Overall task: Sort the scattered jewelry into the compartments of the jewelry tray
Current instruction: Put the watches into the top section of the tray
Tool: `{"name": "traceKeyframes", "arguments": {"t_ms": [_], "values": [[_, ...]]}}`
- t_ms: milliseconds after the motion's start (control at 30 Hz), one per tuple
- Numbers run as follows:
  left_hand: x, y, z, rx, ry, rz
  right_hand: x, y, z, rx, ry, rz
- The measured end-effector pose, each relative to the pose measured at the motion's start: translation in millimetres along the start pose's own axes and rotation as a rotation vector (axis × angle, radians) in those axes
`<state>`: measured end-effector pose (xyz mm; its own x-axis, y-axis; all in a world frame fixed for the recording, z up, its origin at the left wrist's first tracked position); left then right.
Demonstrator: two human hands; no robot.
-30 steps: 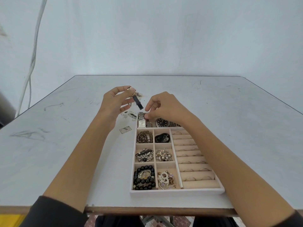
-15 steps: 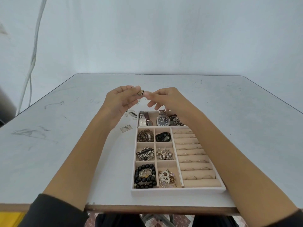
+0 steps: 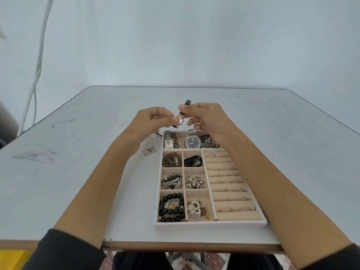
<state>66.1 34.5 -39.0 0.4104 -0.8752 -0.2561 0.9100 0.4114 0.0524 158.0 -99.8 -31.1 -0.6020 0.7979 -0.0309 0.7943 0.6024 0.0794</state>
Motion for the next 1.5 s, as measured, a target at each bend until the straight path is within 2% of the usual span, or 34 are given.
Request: {"name": "traceKeyframes", "arguments": {"t_ms": [100, 200, 267, 367, 600, 1300, 1500], "values": [[-9.4, 5.0, -7.3, 0.027, 0.114, 0.063, -3.0, -1.8, -1.8, -0.009, -0.132, 0.022], [-25.5, 14.1, -24.3, 0.062, 0.519, 0.201, -1.9, -4.7, -5.8, -0.027, -0.239, 0.012], [-23.1, 19.1, -36.8, 0.077, 0.767, 0.168, -0.7, -5.7, -9.2, -0.046, -0.296, -0.003], [-16.4, 23.3, -45.9, 0.087, 0.938, 0.106, -1.2, -5.1, -12.2, -0.08, -0.365, 0.001], [-14.6, 23.2, -47.4, 0.063, 0.967, 0.081, 5.9, -0.1, -8.8, -0.166, -0.483, -0.041], [-13.8, 22.4, -49.5, 0.038, 0.99, 0.047, 6.1, -2.9, -3.5, -0.059, -0.673, -0.192], [-12.8, 21.1, -48.1, 0.037, 0.998, 0.045, 8.2, -3.3, -10.8, -0.153, -0.636, -0.172]]}}
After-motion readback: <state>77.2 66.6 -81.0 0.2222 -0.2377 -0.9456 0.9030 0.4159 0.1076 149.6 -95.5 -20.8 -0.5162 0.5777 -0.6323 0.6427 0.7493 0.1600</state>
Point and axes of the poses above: each hand's wrist, its own y-axis towards the middle knuckle, its own x-axis out of the palm, z = x × y, the point moved 8 cm from there along y, towards the middle knuckle, and after that the axes turned 3 degrees about -x, right-handed, at the moved point
